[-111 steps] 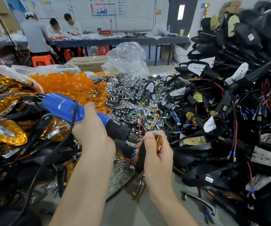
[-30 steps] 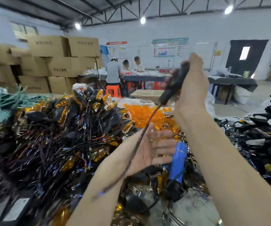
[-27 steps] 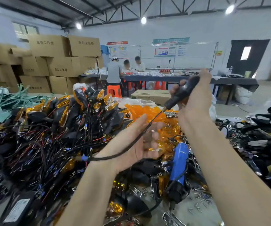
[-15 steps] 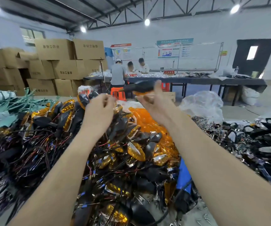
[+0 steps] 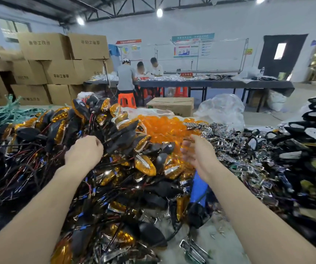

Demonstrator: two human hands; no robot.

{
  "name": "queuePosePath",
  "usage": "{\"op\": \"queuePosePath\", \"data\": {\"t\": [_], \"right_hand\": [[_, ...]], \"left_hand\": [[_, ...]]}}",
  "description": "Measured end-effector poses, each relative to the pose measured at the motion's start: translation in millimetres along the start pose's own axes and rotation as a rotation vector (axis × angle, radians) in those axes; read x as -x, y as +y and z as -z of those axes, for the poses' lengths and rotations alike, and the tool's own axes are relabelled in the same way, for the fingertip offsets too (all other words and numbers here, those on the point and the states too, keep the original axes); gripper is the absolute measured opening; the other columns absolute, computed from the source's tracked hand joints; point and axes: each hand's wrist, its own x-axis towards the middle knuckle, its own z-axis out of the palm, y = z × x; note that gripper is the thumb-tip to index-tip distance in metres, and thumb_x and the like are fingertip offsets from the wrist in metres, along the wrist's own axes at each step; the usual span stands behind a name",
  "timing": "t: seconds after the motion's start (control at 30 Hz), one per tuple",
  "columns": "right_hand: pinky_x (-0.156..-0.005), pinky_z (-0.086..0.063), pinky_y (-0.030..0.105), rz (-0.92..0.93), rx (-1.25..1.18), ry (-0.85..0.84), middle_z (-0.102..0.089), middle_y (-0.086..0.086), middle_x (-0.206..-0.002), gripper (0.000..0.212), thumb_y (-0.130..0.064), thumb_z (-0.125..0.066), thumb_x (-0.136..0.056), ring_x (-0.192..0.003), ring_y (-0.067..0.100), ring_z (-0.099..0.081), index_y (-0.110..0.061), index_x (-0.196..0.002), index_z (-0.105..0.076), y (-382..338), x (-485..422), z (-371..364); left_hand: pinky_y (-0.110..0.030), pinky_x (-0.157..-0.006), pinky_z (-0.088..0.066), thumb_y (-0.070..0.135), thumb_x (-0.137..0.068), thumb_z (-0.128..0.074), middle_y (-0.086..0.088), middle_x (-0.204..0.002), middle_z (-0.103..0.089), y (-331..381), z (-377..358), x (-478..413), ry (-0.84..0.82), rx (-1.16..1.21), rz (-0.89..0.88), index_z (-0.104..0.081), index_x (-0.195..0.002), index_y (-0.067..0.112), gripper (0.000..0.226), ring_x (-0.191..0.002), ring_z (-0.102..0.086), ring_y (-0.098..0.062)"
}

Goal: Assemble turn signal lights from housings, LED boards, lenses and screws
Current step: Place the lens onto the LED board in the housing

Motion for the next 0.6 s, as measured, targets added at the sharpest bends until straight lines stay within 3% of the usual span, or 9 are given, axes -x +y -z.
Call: {"op": "queuePosePath", "data": {"t": [0.1,0.27,0.43,0.6], "right_hand": [[-0.046,-0.049,0.025,0.024,-0.016,0.100,-0.064,0.002,-0.080,0.017,-0.023,-0.049,-0.108,-0.054,0.012,-0.059,-0.016,-0.121,-0.056,2,0,37],[-0.051,-0.047,0.026,0.044,-0.077,0.259,-0.062,0.002,-0.076,0.012,-0.019,-0.045,-0.108,-0.054,0.014,-0.056,-0.017,-0.114,-0.056,7,7,94],[-0.047,-0.046,0.024,0.067,-0.048,0.342,-0.063,0.005,-0.083,0.012,-0.018,-0.044,-0.109,-0.057,0.016,-0.055,-0.015,-0.112,-0.055,5,14,137],[-0.052,-0.049,0.028,0.088,-0.043,0.374,-0.067,0.002,-0.080,0.012,-0.021,-0.047,-0.109,-0.055,0.013,-0.057,-0.019,-0.102,-0.056,4,13,161]], "left_hand": [[-0.047,-0.085,-0.047,0.026,-0.100,-0.046,-0.019,-0.120,-0.059,19,-3,13,0.096,-0.031,-0.017,-0.062,-0.126,0.013,0.033,-0.107,-0.056,-0.040],[-0.053,-0.094,-0.042,0.025,-0.099,-0.047,-0.025,-0.124,-0.056,68,-7,40,0.266,0.000,-0.149,-0.057,-0.131,0.007,0.037,-0.115,-0.050,-0.043],[-0.048,-0.093,-0.045,0.028,-0.101,-0.046,-0.015,-0.126,-0.059,128,-31,63,0.152,0.155,-0.299,-0.056,-0.133,0.013,0.037,-0.116,-0.051,-0.036],[-0.049,-0.090,-0.051,0.030,-0.100,-0.046,-0.008,-0.118,-0.062,171,-71,72,-0.083,0.237,-0.388,-0.055,-0.131,0.015,0.035,-0.110,-0.057,-0.030]]}}
